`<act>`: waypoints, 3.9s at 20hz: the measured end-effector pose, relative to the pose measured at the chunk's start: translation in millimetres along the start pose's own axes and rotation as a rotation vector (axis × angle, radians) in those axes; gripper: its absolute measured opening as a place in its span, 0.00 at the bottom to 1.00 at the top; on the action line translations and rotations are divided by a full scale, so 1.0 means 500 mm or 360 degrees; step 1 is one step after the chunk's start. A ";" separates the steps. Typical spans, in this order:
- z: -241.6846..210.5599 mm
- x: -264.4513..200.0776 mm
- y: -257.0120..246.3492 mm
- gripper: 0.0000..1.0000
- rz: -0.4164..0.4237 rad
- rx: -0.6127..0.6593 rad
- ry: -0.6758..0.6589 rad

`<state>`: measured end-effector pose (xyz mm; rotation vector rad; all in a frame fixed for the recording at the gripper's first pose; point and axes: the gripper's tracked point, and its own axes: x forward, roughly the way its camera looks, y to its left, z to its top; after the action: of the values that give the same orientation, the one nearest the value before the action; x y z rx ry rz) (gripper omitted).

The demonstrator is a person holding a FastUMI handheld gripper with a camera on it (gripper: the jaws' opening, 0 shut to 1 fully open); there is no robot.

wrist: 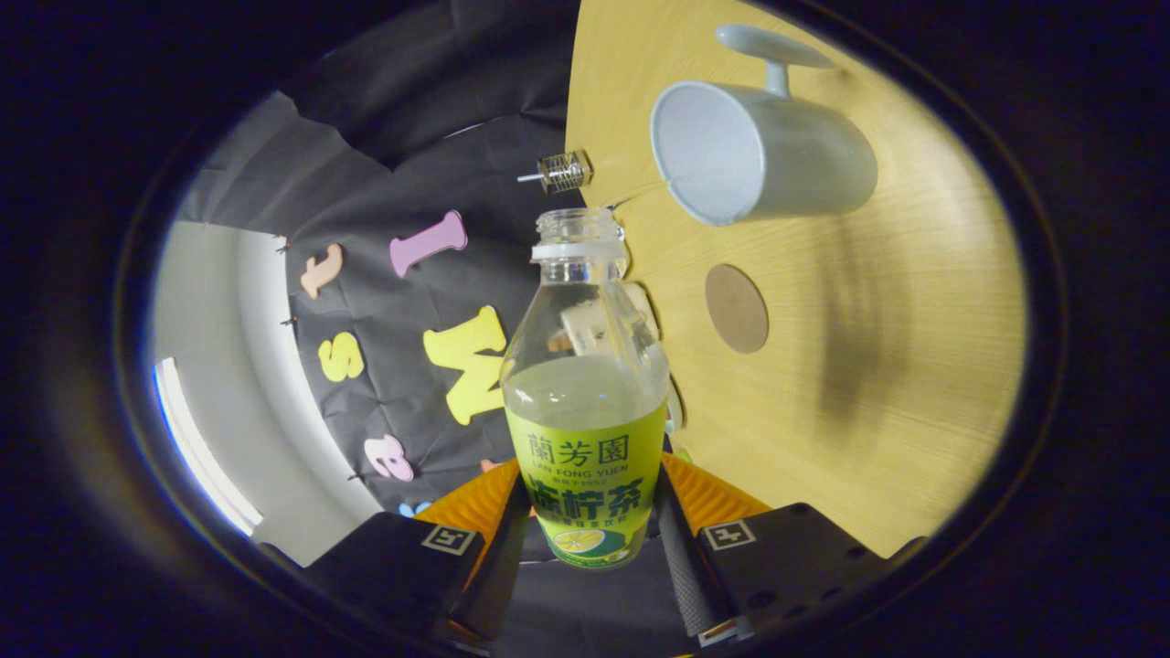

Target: Take the bottle from table, then pour the juice into the cup, finally place the bottle on the coaster

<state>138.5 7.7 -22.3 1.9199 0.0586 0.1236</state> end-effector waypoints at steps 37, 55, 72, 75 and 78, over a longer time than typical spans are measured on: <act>-0.016 0.003 0.108 0.75 0.0117 0.0320 -0.0008; -0.008 0.002 0.185 0.75 0.0221 0.0571 -0.0027; -0.003 -0.010 0.181 0.75 0.0228 0.0570 -0.0040; -0.002 -0.009 0.177 0.75 0.0222 0.0503 -0.0029; -0.010 -0.005 0.151 0.75 0.0165 0.0383 -0.0020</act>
<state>133.8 -13.8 50.1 2.1642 -0.0364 0.1812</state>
